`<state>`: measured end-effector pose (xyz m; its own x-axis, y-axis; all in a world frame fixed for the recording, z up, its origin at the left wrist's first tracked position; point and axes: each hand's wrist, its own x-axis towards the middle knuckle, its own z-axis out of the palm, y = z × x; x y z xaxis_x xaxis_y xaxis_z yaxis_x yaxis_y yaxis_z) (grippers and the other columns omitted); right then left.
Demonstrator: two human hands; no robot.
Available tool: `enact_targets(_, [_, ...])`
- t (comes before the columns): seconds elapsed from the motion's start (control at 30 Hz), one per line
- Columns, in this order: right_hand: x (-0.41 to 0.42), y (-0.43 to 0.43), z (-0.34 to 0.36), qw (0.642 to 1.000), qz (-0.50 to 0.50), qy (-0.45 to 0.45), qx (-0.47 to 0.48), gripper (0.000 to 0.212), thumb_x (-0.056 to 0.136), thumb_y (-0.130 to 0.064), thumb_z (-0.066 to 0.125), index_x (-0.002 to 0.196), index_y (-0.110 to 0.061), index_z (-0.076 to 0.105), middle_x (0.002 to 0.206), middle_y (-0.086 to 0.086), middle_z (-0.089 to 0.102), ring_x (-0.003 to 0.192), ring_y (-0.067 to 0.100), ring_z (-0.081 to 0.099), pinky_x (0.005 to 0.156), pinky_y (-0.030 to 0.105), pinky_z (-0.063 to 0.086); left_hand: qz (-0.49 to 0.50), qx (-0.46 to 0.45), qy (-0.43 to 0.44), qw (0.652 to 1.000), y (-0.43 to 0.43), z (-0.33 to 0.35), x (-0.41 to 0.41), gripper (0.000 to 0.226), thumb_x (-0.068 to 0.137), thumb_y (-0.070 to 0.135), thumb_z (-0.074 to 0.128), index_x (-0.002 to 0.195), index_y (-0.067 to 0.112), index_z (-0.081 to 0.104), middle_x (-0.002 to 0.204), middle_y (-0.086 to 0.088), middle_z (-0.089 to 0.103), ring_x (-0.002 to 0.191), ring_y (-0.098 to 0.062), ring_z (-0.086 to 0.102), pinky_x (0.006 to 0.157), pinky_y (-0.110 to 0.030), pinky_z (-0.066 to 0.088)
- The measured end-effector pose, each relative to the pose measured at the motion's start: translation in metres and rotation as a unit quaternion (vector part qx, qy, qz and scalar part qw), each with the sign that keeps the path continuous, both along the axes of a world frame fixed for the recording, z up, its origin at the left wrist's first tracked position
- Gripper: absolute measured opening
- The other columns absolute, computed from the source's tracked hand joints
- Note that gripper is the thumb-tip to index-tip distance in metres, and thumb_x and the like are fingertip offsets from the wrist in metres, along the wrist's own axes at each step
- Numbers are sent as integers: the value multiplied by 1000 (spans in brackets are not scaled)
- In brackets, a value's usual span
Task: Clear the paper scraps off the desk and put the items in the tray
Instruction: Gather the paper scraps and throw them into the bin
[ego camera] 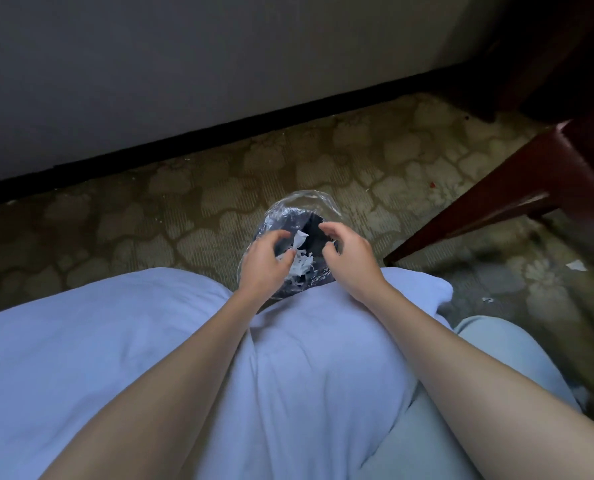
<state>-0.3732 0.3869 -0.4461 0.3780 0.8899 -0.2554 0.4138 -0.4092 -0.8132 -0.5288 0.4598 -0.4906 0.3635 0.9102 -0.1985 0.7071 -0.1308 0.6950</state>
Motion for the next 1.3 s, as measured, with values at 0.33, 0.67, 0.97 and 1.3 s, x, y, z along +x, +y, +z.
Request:
enact_targets(0.33, [24,-63,87,998,2,-47,40,37,94,-11,50,128,-20,60,128,-6,61,117,5,54,102,24,42,-89,84,52,991,-36,81,11,39,94,41,58,130,28,57,133,10,59,128,-16,47,102,-44,37])
enact_targets(0.67, [55,-140,161,989,-40,-104,94,37,92,-15,54,126,-24,62,124,-7,64,115,7,56,103,29,43,-169,170,-14,971,-89,165,56,38,92,41,60,128,30,58,131,11,59,126,-14,47,104,-39,36])
enact_targets(0.97, [79,-220,226,970,-78,-181,141,36,93,-15,54,128,-24,62,128,-8,63,117,6,55,105,26,43,-245,249,-58,935,-142,224,99,33,94,40,55,125,30,59,129,10,61,125,-14,50,104,-48,39])
enact_targets(1.3, [96,-327,278,941,-161,-260,148,38,95,-15,53,131,-26,57,129,-8,60,118,6,54,102,26,46,-330,301,-109,888,-210,283,154,29,94,37,55,122,32,61,129,10,61,122,-14,52,101,-44,41])
